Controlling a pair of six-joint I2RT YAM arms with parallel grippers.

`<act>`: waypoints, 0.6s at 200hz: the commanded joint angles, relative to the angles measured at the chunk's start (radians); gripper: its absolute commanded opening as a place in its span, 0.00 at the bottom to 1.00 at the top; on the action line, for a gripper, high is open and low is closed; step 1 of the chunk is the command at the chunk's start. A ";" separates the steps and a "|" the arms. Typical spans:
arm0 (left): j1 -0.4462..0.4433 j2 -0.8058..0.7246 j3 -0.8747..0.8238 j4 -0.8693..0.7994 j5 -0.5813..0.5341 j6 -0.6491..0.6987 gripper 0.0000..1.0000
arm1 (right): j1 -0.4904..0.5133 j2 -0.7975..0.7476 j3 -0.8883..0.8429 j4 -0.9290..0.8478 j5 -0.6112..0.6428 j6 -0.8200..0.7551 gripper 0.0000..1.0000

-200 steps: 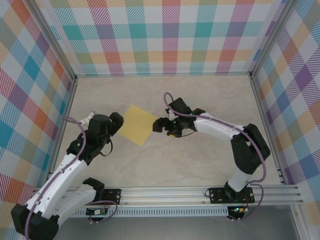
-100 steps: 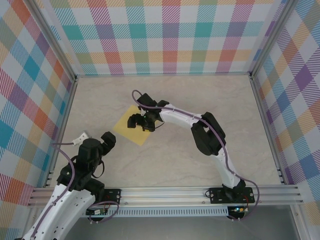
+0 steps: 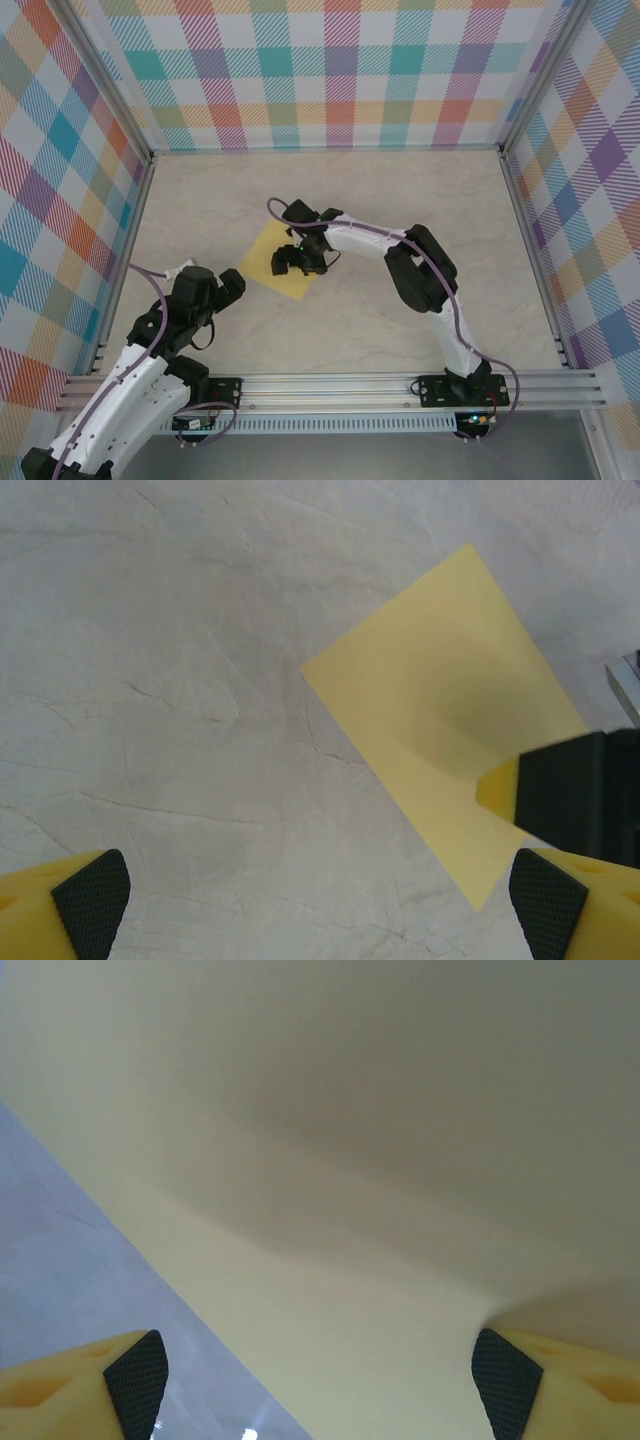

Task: Fold a paper plane with a square sheet of paper (pick it up from the middle)
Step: Move the square sheet of paper to the center of the table.

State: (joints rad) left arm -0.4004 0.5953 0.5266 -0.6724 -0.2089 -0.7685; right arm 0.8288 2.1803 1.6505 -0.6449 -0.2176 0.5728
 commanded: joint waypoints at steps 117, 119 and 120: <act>0.012 0.162 0.033 0.126 0.122 0.077 1.00 | -0.158 -0.233 -0.190 0.067 -0.069 0.031 0.83; 0.012 0.168 0.034 0.130 0.127 0.080 1.00 | -0.156 -0.231 -0.194 0.083 -0.077 0.047 0.83; 0.012 0.172 0.035 0.132 0.129 0.081 1.00 | -0.155 -0.229 -0.197 0.092 -0.081 0.055 0.83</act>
State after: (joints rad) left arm -0.4004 0.7158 0.5282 -0.6155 -0.1116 -0.7197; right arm 0.6567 1.9736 1.4635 -0.6819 -0.1806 0.4095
